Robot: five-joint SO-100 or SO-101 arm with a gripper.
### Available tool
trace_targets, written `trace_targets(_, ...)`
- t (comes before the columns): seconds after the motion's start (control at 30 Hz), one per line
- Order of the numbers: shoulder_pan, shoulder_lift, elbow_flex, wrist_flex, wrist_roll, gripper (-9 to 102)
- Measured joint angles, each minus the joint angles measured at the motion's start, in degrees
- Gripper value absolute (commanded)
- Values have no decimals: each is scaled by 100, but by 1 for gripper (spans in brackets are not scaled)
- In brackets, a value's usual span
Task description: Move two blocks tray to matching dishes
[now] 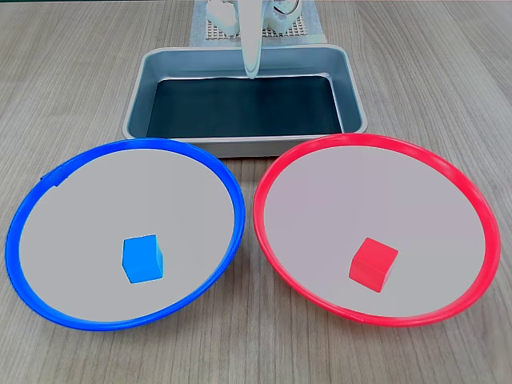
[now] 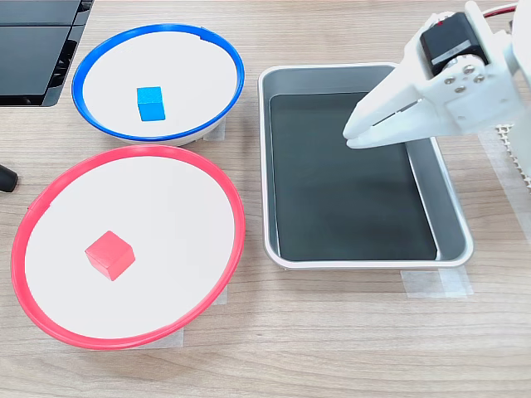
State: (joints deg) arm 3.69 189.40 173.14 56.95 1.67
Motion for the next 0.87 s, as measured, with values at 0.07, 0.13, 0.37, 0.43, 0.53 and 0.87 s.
trace_targets(0.07, -35, 0, 0, 0, 132, 0)
trace_targets(0.13, -44, 0, 0, 0, 158, 2)
trace_targets(0.37, -44, 0, 0, 0, 176, 0)
trace_targets(0.43, -44, 0, 0, 0, 176, 0)
trace_targets(0.53, -44, 0, 0, 0, 176, 0)
trace_targets(0.87, -44, 0, 0, 0, 176, 0)
